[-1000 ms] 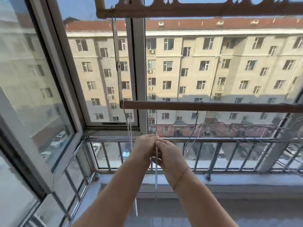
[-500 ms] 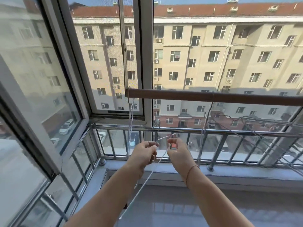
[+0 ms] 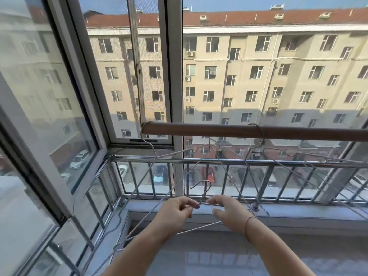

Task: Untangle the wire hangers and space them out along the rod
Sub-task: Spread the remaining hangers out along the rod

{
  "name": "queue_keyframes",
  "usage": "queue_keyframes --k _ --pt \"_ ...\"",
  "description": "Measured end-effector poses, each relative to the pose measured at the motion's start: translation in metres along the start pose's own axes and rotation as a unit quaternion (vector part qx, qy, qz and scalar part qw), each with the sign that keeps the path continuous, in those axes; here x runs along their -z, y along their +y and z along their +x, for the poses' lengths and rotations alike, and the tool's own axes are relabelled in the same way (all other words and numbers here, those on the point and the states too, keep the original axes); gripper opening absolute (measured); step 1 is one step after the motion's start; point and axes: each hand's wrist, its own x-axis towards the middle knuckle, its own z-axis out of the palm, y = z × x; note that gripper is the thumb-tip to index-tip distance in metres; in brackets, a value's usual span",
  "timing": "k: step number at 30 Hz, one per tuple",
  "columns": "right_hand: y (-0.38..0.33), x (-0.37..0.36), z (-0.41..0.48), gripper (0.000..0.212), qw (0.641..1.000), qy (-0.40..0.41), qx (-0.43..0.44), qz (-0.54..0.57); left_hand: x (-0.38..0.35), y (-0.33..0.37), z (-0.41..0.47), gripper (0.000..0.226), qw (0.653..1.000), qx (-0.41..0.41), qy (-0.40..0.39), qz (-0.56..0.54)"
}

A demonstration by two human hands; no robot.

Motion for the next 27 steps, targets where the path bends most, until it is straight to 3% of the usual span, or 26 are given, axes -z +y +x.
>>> queue_keyframes --k 6,10,13,20,27 --pt "0.013 0.004 -0.017 0.03 0.998 -0.039 -0.035 0.023 -0.013 0.002 -0.003 0.03 0.999 -0.017 -0.013 0.032" --pt "0.011 0.009 -0.031 0.03 0.995 -0.039 -0.026 0.093 -0.018 0.004 -0.006 0.022 0.987 -0.055 0.122 0.093" --pt "0.004 0.009 -0.045 0.025 0.982 -0.023 -0.035 0.182 -0.022 0.009 -0.01 0.016 0.977 -0.072 0.19 0.056" --pt "-0.02 0.016 -0.063 0.02 0.928 0.005 -0.036 0.37 -0.039 0.037 -0.009 0.024 0.981 -0.056 0.074 -0.173" --pt "-0.055 0.044 -0.071 0.012 0.913 0.062 0.044 0.4 -0.025 0.09 -0.008 0.013 0.96 -0.099 0.065 -0.254"
